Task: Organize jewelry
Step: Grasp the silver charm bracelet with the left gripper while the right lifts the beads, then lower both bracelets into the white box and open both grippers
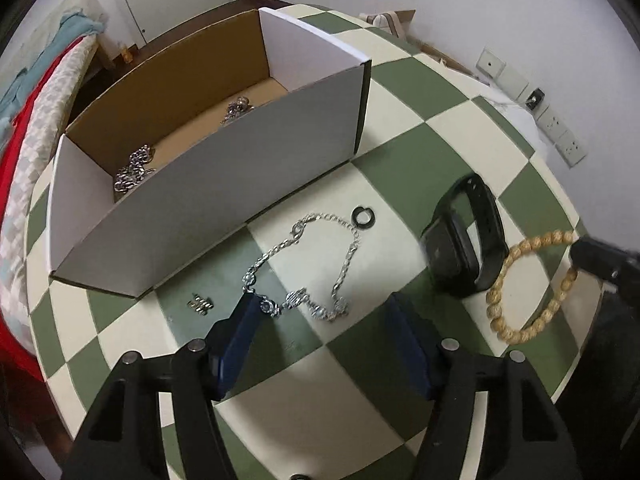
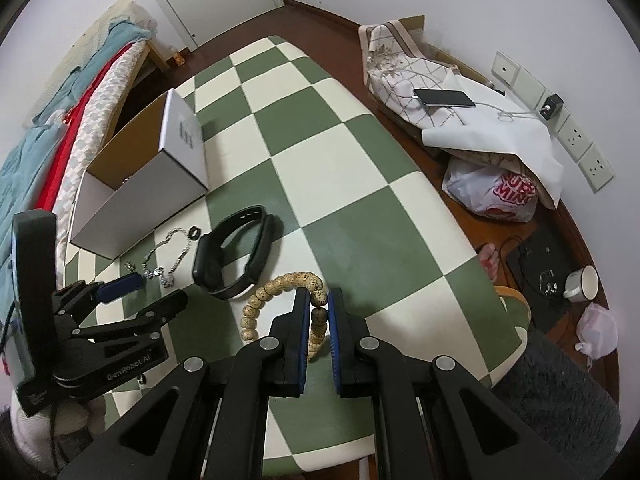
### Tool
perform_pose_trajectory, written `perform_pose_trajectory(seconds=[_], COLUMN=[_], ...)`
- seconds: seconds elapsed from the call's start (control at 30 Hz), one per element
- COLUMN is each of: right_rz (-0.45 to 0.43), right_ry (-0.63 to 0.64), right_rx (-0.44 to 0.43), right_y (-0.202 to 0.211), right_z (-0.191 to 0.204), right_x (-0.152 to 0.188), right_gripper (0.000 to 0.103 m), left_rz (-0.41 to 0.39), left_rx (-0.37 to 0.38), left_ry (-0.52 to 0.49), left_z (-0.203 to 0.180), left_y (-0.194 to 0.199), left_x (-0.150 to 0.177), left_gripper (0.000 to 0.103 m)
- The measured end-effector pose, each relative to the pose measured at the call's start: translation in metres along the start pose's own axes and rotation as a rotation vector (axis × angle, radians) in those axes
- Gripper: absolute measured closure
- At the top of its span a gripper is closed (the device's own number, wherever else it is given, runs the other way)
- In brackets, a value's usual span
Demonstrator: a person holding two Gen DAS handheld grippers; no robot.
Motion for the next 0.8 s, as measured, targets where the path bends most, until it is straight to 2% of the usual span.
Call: perform_pose_trajectory(seconds=[0.03, 0.07, 0.1, 0.33, 0.43, 0.8], right_rz=[0.001, 0.003, 0.005, 0.013, 0.005, -0.046], right_ry=[-0.005, -0.007, -0.009, -0.007, -0.002, 0.042], right_rx=[0.0, 0.0, 0.001, -0.005, -0.011, -0.065], right_y=[-0.001, -0.002, -0.004, -0.011, -0.007, 0.024], right_z=[-0.002, -0.003, -0.004, -0.001, 0.002, 0.019], right_x=[0.0, -0.001, -0.001, -0.002, -0.003, -0.009], right_gripper=[0.094, 0.094, 0.094, 0.093, 0.094, 0.094], left_rz=[-0.007, -0.019, -0.03, -0.027, -0.033, -0.116], left_rx=[0.002, 0.003, 0.001, 0.018, 0.049, 0.117], left_ry=[0.0, -0.002, -0.005, 0.046, 0.078, 0.153], left_z=[-0.001, -0.003, -0.004, 0.005, 0.012, 0.023], left_y=[0.0, 0.002, 0.004, 0.01, 0.021, 0.072], left_x=[-0.001, -0.002, -0.003, -0.001, 0.007, 0.017], left_gripper=[0.047, 0.068, 0.097, 0.099, 0.099, 0.099])
Point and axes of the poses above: each gripper's, at about its wrist camera, not at the fingertips, and y roughly against the way its jaws point, z to its left, x to its underside, the point moved 6 cm from there along -y, roughly the way its jaws point, and after that the axes turned 6 degrees about z, right-handed, at the moved point
